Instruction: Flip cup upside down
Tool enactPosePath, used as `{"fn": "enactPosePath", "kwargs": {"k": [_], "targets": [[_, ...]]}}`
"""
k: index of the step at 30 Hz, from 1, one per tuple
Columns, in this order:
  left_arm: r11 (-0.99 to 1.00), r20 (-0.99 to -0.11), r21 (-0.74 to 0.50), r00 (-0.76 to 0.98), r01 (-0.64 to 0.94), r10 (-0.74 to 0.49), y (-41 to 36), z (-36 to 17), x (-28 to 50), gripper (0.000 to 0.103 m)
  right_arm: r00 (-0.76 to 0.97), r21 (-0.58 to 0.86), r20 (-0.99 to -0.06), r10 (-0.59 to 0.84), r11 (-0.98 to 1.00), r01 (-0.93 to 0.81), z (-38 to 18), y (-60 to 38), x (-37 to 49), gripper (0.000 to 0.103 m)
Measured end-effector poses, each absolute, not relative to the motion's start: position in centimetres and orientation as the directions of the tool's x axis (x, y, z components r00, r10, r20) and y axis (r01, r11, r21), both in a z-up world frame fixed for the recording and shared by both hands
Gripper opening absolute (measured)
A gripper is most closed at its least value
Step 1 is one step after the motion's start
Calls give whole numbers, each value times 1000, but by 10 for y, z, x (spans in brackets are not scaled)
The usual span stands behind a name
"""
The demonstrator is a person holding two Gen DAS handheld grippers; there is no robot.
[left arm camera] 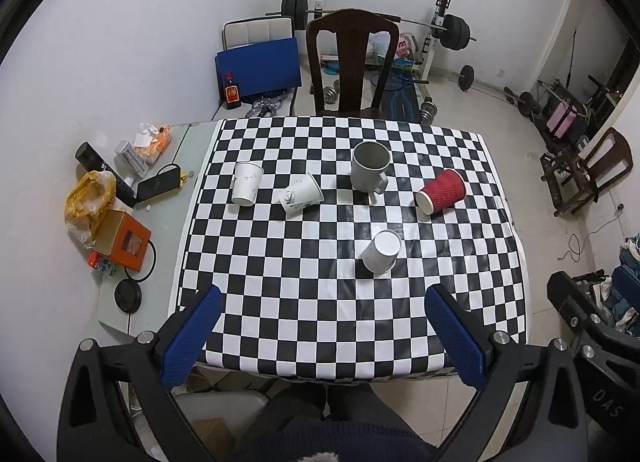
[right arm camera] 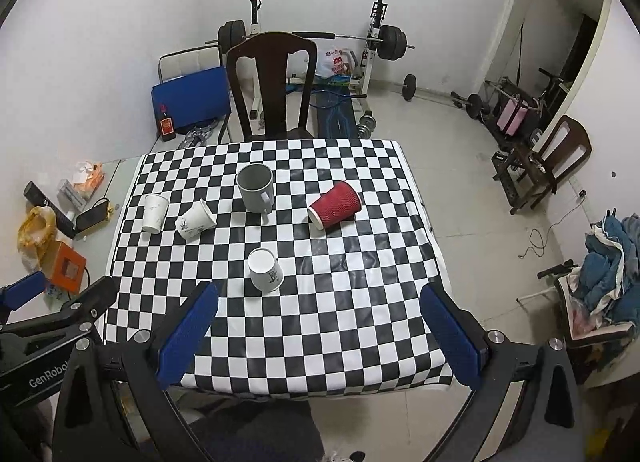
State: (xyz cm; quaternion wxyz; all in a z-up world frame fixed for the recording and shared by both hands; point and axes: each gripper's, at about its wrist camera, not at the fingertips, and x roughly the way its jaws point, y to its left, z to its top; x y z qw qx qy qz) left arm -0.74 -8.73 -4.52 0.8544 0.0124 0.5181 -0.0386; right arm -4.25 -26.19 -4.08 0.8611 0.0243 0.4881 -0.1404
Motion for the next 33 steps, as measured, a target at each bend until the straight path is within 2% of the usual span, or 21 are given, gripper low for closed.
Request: {"fn": "enactPosePath", "kwargs": {"k": [33], "targets": [[998, -886, -10, 462, 65, -39, -70, -37, -4, 103, 465, -80, -862, -201, 960, 267, -39, -261, -35, 102]]}}
